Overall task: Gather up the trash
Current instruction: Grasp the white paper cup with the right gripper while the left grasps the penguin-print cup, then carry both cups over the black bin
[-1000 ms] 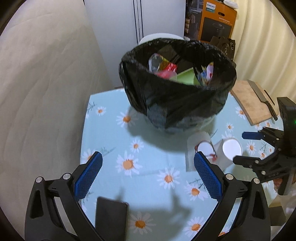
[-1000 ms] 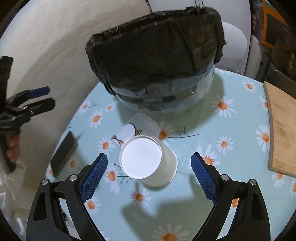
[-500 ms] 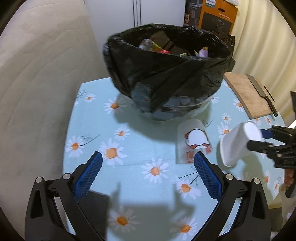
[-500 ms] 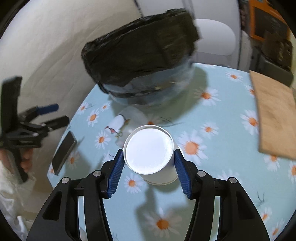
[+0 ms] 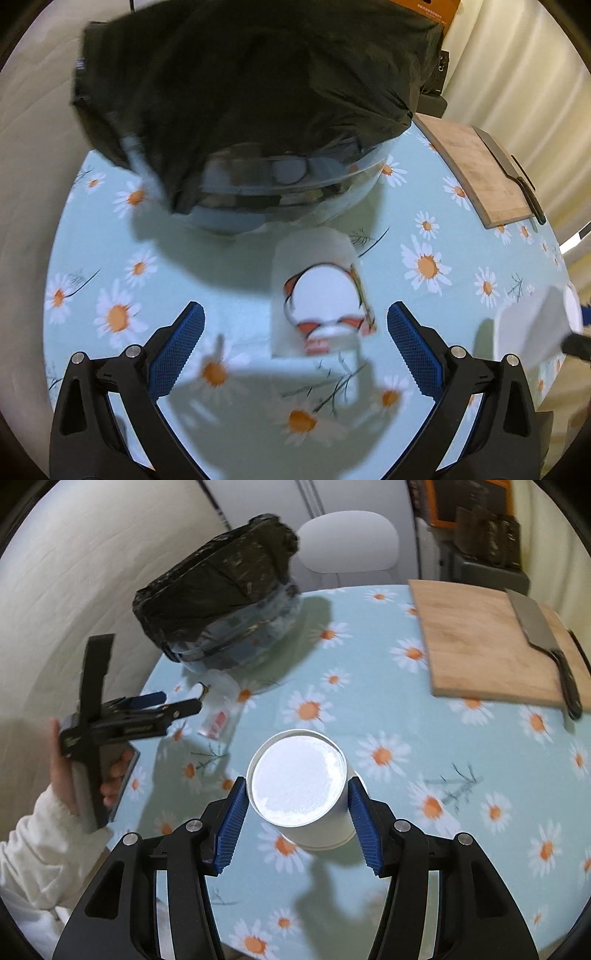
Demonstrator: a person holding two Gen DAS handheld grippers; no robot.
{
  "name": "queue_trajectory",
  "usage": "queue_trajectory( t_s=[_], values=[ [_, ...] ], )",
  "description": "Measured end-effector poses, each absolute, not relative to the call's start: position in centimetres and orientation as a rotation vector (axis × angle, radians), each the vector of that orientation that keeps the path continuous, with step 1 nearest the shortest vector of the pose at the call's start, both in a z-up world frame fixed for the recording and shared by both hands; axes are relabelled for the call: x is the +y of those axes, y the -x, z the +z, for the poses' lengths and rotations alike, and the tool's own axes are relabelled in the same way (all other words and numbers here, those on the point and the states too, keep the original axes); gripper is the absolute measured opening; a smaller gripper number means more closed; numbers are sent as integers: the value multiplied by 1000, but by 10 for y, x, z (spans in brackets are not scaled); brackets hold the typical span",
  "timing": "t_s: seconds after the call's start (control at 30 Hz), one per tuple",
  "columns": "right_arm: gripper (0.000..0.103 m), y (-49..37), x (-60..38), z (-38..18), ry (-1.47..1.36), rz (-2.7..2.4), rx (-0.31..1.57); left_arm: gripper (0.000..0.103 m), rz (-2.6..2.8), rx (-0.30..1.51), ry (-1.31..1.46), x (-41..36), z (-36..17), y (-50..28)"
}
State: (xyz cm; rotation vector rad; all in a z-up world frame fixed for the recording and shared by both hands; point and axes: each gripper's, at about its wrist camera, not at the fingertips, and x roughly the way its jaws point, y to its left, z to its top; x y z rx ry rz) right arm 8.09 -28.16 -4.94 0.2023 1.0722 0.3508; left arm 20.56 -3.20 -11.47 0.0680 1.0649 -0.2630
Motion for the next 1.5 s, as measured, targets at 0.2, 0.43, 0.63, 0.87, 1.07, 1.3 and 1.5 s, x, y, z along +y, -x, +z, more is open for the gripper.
queue_trajectory(
  t_s=[0.2,0.43,0.63,0.87,1.07,1.3,1.5],
  values=[
    [51,-60,-305,-45,-244,281,1068,97,-250,1078,-50,-44,-125,-224],
    [51,-47,-322,-42,-279,231,1053,63,-255,1141,-120,-56,-142,-231],
    [51,-41,-325,-42,-277,233,1046,60,-264,1142,-160,-57,-136,-220],
    [51,-45,-317,-32,-272,277,1009,60,-254,1116,-162,-43,-112,-200],
    [51,-62,-303,-13,-253,327,963,60,-242,1090,-160,-26,-86,-185],
    [51,-83,-285,13,-233,390,899,60,-211,1029,-193,-6,-49,-174],
    [51,-107,-266,42,-206,445,829,60,-188,966,-210,10,-12,-174]
  ],
)
